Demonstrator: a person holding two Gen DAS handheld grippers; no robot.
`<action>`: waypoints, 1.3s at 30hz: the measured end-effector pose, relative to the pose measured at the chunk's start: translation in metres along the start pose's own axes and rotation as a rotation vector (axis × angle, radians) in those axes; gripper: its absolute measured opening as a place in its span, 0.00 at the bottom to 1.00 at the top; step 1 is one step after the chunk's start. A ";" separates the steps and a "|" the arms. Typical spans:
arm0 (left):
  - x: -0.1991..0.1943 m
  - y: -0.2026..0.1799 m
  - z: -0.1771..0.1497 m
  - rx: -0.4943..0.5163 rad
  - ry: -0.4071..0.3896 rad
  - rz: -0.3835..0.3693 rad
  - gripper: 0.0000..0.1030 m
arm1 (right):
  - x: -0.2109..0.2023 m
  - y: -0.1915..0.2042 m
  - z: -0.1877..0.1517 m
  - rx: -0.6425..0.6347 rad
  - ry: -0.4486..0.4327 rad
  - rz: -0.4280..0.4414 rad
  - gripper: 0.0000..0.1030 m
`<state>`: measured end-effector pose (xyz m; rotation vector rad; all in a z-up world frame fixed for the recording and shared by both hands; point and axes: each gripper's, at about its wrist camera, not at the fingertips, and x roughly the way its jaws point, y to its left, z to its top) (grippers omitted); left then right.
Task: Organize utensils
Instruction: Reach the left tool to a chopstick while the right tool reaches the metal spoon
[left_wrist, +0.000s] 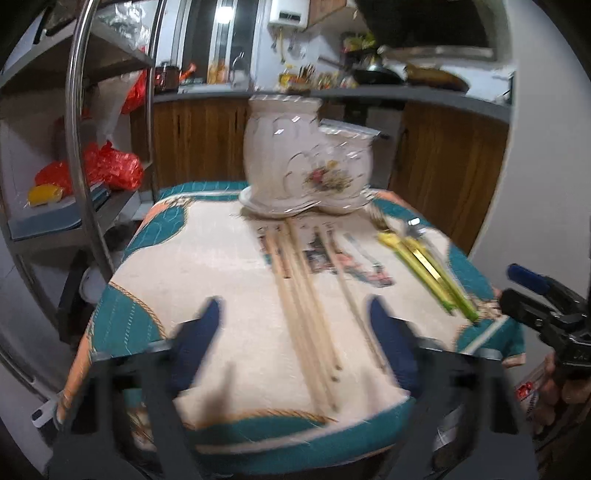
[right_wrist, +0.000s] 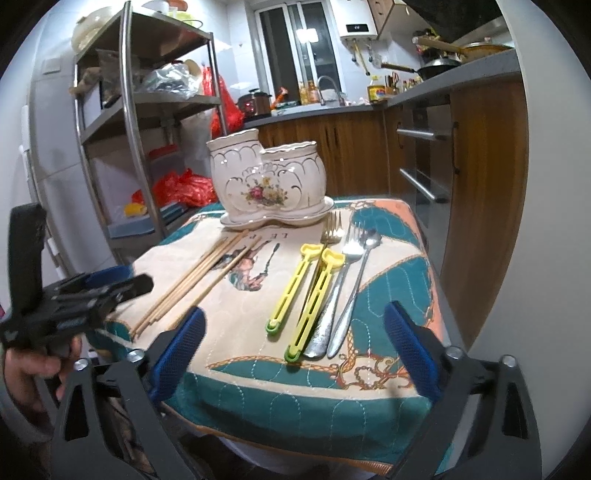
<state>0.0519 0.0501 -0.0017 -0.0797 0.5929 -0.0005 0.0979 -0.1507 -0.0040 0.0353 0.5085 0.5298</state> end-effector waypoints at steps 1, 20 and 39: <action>0.005 0.005 0.004 -0.011 0.020 0.004 0.53 | 0.001 -0.001 0.001 -0.001 0.004 -0.003 0.79; 0.083 0.009 0.040 0.056 0.282 0.003 0.18 | 0.033 -0.031 0.023 0.037 0.134 -0.046 0.43; 0.092 0.024 0.055 0.102 0.429 -0.010 0.14 | 0.122 -0.057 0.069 -0.064 0.513 -0.111 0.20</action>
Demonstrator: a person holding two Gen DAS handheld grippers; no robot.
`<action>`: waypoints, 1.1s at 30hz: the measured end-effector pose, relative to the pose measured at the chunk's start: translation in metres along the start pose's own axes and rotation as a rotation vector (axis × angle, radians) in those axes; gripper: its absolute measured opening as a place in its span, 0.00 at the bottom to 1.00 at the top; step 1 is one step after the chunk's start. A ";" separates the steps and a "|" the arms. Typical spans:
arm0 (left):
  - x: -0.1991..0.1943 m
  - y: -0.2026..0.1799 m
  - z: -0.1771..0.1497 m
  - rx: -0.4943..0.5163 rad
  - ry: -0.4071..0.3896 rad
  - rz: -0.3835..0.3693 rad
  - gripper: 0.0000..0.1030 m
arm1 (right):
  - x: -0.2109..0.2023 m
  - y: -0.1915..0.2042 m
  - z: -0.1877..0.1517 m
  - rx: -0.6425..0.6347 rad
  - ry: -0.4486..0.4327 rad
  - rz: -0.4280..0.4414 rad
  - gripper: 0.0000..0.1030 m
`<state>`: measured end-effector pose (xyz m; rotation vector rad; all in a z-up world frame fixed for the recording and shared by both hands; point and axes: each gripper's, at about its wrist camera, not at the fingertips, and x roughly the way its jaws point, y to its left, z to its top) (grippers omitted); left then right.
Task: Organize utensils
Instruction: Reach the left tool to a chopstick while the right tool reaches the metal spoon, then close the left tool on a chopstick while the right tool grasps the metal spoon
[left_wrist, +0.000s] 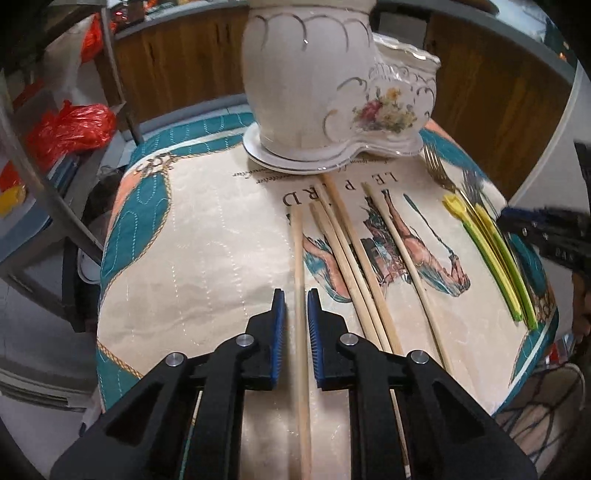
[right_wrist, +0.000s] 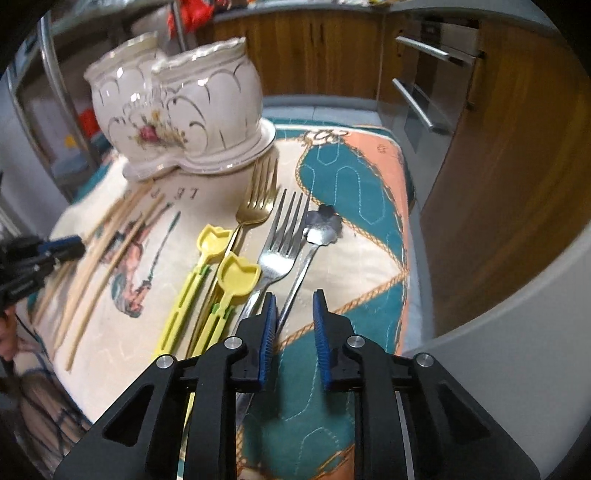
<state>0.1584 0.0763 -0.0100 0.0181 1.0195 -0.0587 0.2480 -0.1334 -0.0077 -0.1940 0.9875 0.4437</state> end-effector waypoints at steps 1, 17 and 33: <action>0.001 0.000 0.003 0.013 0.022 -0.004 0.14 | 0.002 0.001 0.005 -0.009 0.023 -0.006 0.20; 0.017 0.001 0.032 0.184 0.327 -0.009 0.14 | 0.021 0.002 0.046 0.019 0.376 -0.057 0.14; -0.022 0.034 0.015 0.021 0.106 -0.168 0.05 | -0.008 -0.053 0.043 0.302 0.110 0.175 0.02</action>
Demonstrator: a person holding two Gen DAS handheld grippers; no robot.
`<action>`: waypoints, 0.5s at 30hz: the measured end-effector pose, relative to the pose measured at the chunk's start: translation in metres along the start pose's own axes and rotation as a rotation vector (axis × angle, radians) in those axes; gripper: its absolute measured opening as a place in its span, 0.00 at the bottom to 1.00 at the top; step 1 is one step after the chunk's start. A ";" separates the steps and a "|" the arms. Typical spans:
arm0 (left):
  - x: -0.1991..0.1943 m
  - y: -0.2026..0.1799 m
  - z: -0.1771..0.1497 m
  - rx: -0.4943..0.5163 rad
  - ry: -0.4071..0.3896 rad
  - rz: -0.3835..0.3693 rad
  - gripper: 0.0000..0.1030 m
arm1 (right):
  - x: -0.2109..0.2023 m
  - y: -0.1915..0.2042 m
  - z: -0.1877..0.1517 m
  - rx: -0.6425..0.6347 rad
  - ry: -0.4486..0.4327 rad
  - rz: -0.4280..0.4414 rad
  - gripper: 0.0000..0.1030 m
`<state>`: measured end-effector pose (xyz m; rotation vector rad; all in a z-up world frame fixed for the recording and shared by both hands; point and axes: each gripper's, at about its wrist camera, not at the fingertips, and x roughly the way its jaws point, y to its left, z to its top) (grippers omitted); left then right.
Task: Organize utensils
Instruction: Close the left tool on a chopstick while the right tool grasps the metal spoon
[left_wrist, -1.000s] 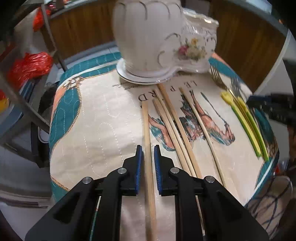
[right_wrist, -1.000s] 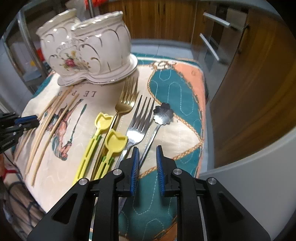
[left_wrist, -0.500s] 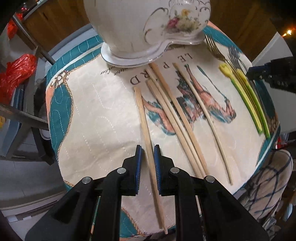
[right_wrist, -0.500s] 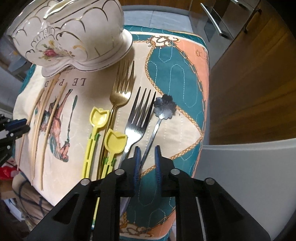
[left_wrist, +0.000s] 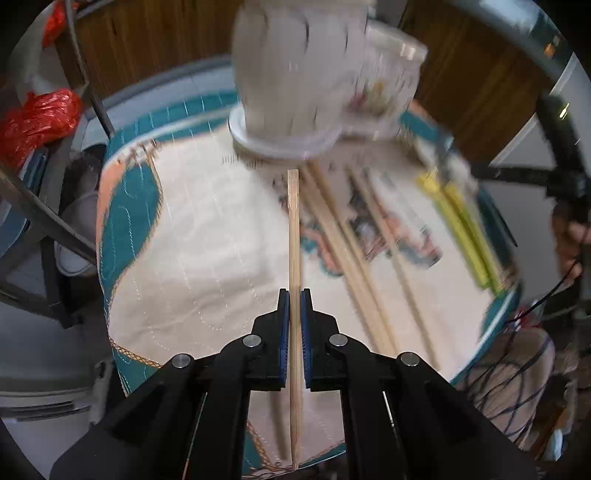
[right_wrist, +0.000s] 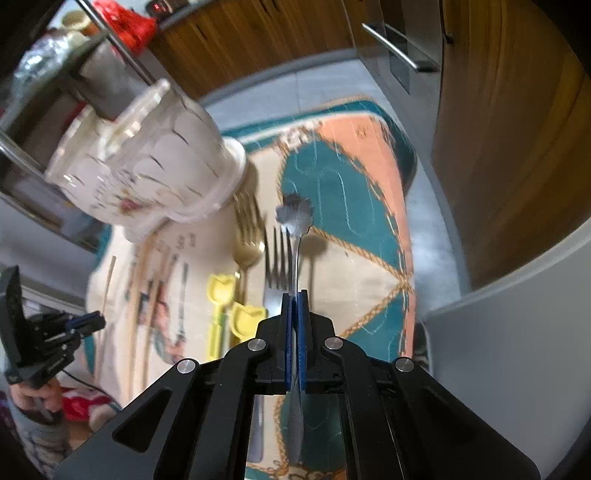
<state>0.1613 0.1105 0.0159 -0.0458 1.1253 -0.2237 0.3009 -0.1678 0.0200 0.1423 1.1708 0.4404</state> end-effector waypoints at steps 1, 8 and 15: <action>-0.007 0.000 -0.002 -0.015 -0.035 -0.011 0.05 | -0.003 -0.001 0.001 -0.004 -0.013 0.015 0.02; -0.038 -0.002 -0.004 -0.085 -0.245 -0.081 0.05 | -0.019 0.005 -0.018 -0.052 -0.096 0.118 0.02; -0.051 -0.017 0.004 -0.082 -0.364 -0.126 0.05 | -0.025 0.013 -0.029 -0.042 -0.160 0.265 0.02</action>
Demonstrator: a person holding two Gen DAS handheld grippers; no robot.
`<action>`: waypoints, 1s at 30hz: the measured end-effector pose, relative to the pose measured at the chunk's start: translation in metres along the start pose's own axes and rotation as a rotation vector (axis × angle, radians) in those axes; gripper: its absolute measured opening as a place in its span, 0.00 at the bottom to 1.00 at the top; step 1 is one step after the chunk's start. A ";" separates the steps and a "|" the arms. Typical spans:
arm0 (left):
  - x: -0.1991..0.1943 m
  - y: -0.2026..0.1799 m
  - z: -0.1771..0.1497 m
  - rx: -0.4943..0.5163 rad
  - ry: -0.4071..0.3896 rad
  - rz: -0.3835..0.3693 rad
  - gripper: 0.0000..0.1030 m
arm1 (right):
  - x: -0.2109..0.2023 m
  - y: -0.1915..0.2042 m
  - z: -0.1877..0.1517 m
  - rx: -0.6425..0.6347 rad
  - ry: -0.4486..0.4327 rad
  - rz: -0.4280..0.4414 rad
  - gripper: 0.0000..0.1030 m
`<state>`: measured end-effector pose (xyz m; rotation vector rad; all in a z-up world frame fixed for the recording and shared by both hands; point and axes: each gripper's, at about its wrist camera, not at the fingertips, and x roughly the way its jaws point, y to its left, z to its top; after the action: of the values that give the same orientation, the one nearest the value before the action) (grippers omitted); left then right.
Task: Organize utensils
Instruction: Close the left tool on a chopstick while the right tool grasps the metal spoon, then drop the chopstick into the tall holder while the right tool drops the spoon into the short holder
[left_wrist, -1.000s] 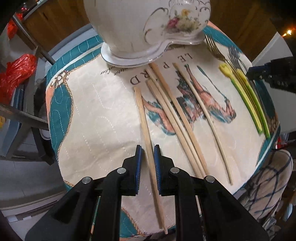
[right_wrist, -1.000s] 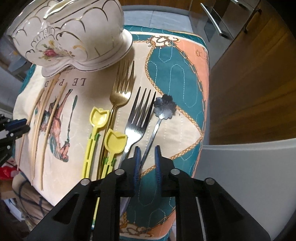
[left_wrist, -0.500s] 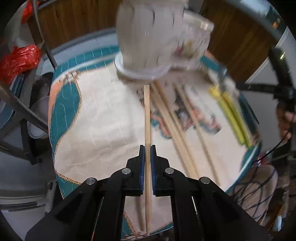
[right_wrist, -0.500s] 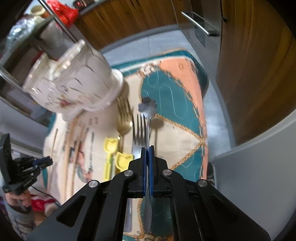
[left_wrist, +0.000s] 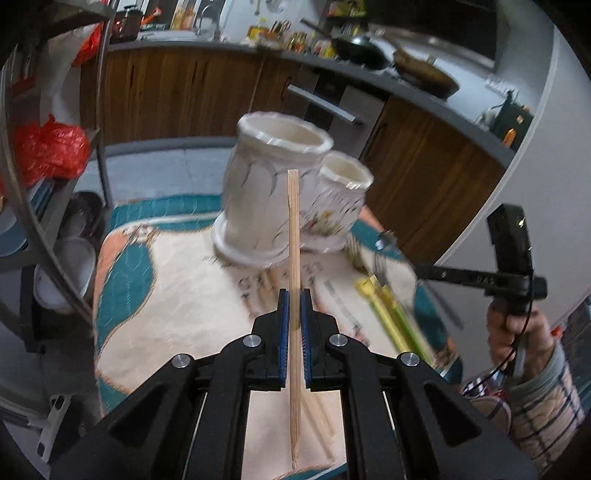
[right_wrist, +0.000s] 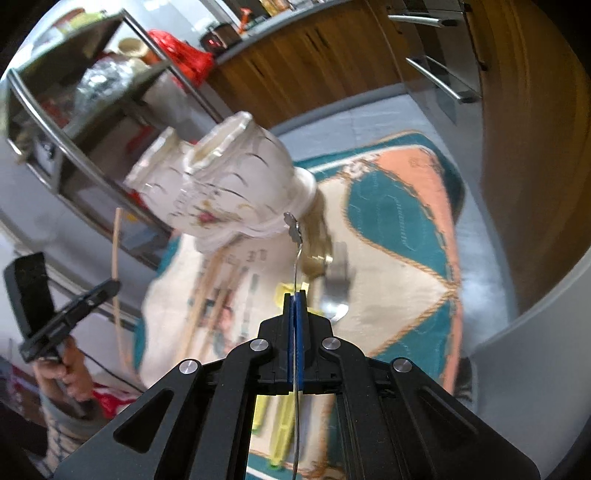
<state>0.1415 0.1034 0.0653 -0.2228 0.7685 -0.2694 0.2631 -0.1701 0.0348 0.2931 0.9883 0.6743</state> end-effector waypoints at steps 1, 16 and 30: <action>-0.002 -0.002 0.002 -0.002 -0.019 -0.007 0.05 | -0.001 0.001 0.000 0.006 -0.013 0.024 0.02; -0.021 -0.010 0.071 -0.006 -0.374 0.007 0.05 | -0.022 0.035 0.045 -0.071 -0.380 0.285 0.02; 0.005 -0.013 0.135 0.018 -0.581 0.080 0.06 | 0.027 0.078 0.131 -0.262 -0.483 0.171 0.02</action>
<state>0.2388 0.1026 0.1605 -0.2374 0.1982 -0.1233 0.3534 -0.0843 0.1267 0.2929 0.4107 0.8307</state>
